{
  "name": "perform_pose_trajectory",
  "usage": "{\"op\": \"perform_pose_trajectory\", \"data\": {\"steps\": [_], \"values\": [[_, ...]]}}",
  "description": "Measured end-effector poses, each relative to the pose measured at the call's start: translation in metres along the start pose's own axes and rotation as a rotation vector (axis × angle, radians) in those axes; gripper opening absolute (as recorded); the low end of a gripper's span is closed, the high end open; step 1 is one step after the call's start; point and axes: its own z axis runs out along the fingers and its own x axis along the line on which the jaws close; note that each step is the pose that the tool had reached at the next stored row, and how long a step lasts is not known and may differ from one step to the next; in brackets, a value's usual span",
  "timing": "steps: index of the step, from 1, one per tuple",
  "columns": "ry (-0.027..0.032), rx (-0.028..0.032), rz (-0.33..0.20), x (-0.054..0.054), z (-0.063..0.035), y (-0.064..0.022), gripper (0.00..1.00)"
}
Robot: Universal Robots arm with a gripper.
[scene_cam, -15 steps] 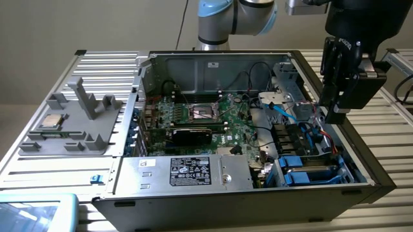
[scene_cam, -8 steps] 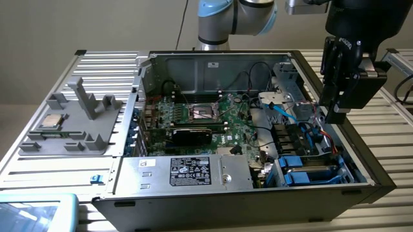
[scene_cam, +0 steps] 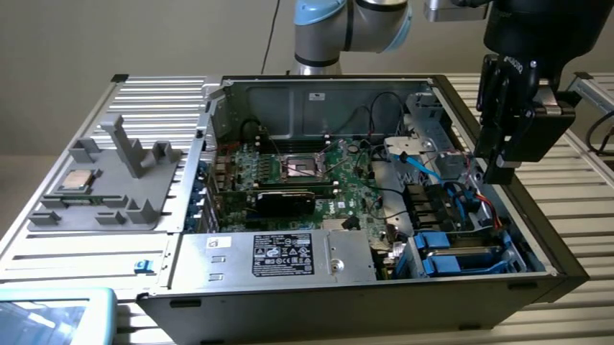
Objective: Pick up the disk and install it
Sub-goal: 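Insert the first disk wire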
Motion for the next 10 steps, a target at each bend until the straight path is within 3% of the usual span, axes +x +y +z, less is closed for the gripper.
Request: {"op": "perform_pose_trajectory", "data": {"steps": [4, 10], "values": [[-0.0019, -0.0005, 0.000, 0.006, 0.0010, -0.0014, 0.50], [-0.0208, -0.0094, 0.001, 0.024, 0.0044, -0.0059, 0.50]]}}
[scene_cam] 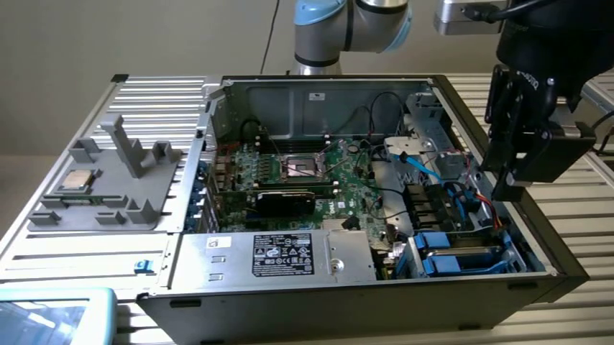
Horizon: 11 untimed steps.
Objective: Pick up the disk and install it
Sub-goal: 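Insert the first disk wire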
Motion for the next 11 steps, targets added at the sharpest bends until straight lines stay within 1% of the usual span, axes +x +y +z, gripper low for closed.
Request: {"op": "perform_pose_trajectory", "data": {"steps": [3, 4, 5, 7, 8, 11], "values": [[-0.0045, -0.0021, -0.005, 0.0037, 0.0005, -0.0010, 0.50], [-0.0078, -0.0044, -0.007, 0.0046, 0.0007, -0.0011, 0.50], [-0.0128, -0.0078, -0.009, 0.0053, 0.0009, -0.0011, 0.50], [-0.0248, -0.0147, -0.016, 0.0062, 0.0011, -0.0011, 0.50], [-0.0286, -0.0153, -0.022, 0.0063, 0.0012, -0.0011, 0.50], [-0.0339, -0.0131, -0.047, 0.0067, 0.0015, -0.0013, 0.50]]}}
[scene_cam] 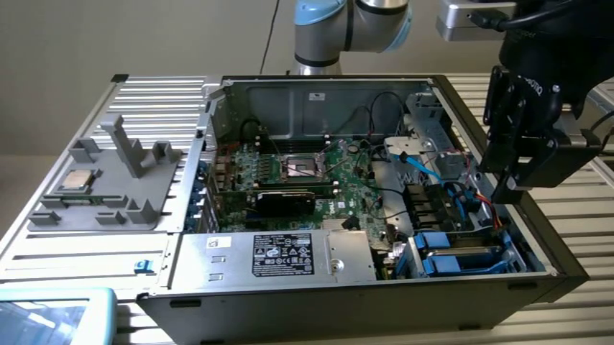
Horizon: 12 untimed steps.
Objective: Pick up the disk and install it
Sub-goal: 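Insert the first disk wire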
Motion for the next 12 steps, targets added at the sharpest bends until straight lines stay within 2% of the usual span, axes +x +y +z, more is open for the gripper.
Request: {"op": "perform_pose_trajectory", "data": {"steps": [3, 12], "values": [[-0.0059, -0.0008, -0.004, 0.005, 0.0024, -0.0011, 0.50], [-0.0446, -0.0108, -0.001, 0.024, 0.0147, -0.0081, 0.50]]}}
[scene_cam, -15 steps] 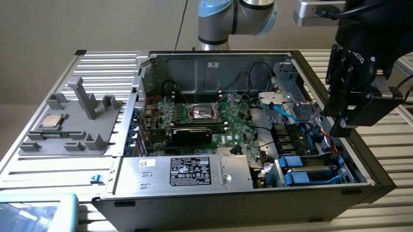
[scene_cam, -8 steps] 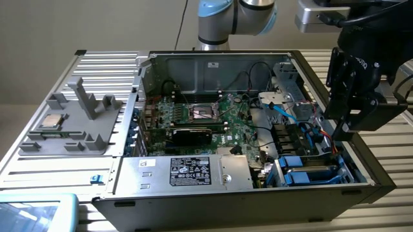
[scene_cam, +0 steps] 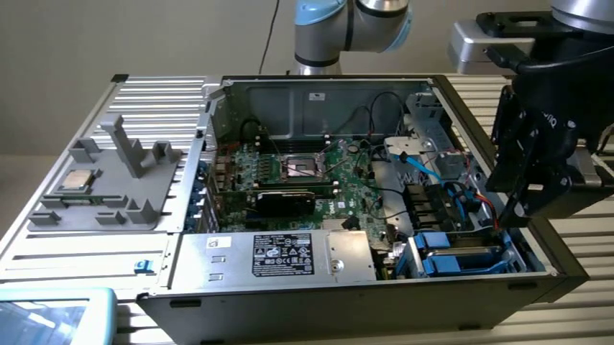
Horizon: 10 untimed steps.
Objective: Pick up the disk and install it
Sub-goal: 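Insert the first disk wire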
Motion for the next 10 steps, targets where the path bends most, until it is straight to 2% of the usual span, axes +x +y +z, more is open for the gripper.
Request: {"op": "perform_pose_trajectory", "data": {"steps": [2, 3, 4, 5, 10], "values": [[-0.0069, -0.0019, 0.000, 0.0030, 0.0024, -0.0017, 0.48], [-0.0106, -0.0029, 0.001, 0.0046, 0.0038, -0.0026, 0.42], [-0.0140, -0.0039, 0.001, 0.0062, 0.0050, -0.0035, 0.42], [-0.0176, -0.0049, 0.001, 0.0077, 0.0062, -0.0043, 0.35], [-0.0413, -0.0127, -0.014, 0.0108, 0.0109, -0.0051, 0.35]]}}
